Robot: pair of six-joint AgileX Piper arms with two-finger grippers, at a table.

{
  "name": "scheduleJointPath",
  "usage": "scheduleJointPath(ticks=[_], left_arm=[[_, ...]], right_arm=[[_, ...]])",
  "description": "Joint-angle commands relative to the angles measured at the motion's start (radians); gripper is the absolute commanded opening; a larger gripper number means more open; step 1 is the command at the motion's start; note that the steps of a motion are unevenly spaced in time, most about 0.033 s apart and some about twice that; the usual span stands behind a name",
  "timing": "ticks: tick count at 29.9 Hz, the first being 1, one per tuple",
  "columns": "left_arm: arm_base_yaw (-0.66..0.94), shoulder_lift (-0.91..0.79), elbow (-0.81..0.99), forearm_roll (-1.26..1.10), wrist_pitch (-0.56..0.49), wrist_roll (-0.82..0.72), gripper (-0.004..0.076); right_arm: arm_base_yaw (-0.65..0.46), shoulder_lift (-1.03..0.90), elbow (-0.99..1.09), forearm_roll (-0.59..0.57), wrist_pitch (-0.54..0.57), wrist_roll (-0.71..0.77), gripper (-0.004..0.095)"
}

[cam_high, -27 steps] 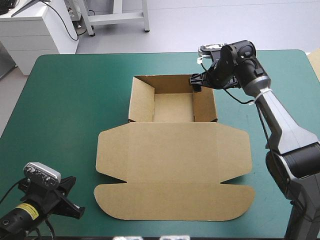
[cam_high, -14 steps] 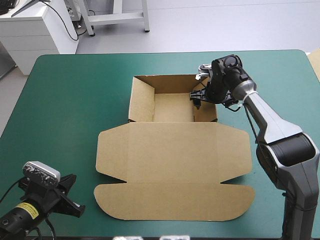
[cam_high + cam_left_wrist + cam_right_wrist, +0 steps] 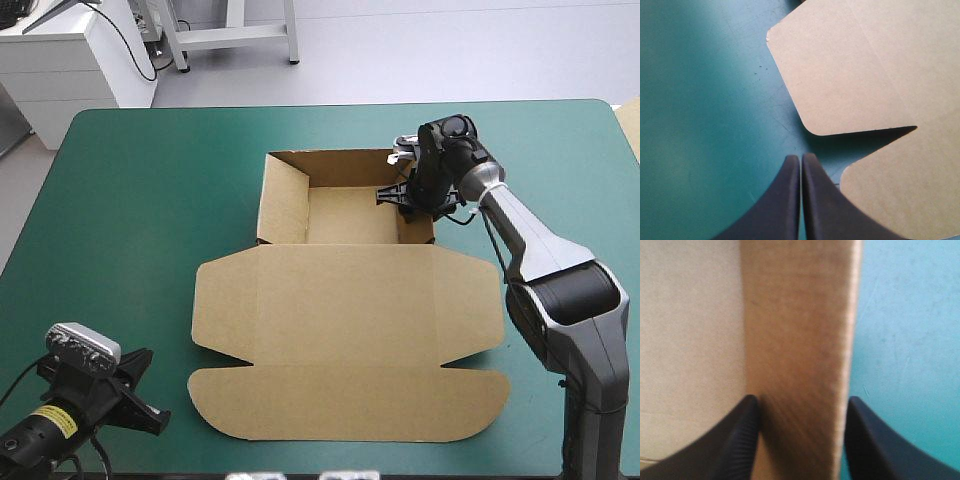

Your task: Fold the box

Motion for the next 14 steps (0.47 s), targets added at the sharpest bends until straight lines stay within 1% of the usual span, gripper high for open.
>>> scheduleJointPath(ticks=[1,10,12,14], left_arm=[[0.001,0.008,-0.022,-0.006,-0.062,-0.008,-0.0008],[0.001,0.008,-0.022,-0.006,-0.064,-0.012,-0.0008],[0.001,0.008,-0.022,-0.006,-0.064,-0.014,-0.0008],[0.001,0.008,-0.022,-0.006,-0.064,-0.014,-0.0008]], right_arm=[[-0.001,-0.074,-0.054,-0.007,0.009,-0.006,-0.0014],[-0.001,-0.078,-0.066,-0.016,0.009,-0.045,-0.002],[-0.001,-0.078,-0.075,-0.06,0.005,-0.045,-0.002],[-0.002,-0.082,-0.104,-0.143,0.009,-0.045,-0.0021]])
